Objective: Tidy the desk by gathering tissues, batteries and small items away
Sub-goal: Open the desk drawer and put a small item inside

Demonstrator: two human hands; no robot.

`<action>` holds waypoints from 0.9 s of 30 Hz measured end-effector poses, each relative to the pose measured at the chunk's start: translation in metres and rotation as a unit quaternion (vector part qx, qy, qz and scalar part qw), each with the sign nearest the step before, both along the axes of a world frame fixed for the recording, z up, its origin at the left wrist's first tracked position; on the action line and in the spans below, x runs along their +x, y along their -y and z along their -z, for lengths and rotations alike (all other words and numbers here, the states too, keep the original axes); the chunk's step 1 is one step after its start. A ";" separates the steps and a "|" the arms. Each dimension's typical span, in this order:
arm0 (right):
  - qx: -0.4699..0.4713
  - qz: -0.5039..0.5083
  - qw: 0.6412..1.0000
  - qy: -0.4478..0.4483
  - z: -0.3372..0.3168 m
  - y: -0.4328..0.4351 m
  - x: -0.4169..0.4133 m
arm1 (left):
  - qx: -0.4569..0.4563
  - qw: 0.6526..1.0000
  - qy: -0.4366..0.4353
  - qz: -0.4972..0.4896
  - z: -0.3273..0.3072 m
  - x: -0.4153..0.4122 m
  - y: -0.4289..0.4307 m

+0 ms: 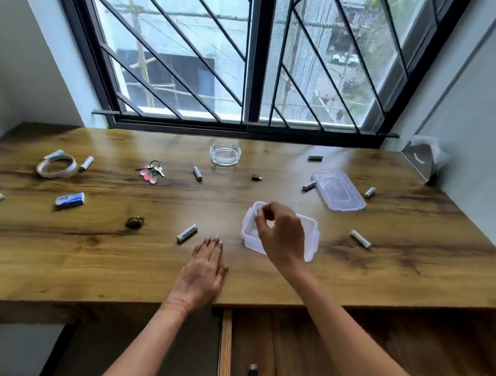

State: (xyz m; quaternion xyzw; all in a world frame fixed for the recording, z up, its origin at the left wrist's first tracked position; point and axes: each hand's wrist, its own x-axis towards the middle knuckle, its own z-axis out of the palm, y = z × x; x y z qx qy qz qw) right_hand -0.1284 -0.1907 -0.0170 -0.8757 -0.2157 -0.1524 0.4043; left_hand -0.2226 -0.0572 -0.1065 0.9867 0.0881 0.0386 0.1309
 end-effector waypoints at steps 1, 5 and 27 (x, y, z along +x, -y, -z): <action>-0.037 -0.011 0.999 0.000 0.000 -0.006 0.017 | 0.012 1.000 -0.005 0.006 0.003 0.005 -0.002; -0.218 -0.067 0.972 -0.054 0.006 -0.030 0.093 | 0.030 1.000 0.000 -0.002 0.013 0.019 -0.007; -0.380 -0.093 0.918 -0.064 0.032 -0.067 0.194 | 0.078 0.997 0.012 -0.008 0.018 0.027 -0.011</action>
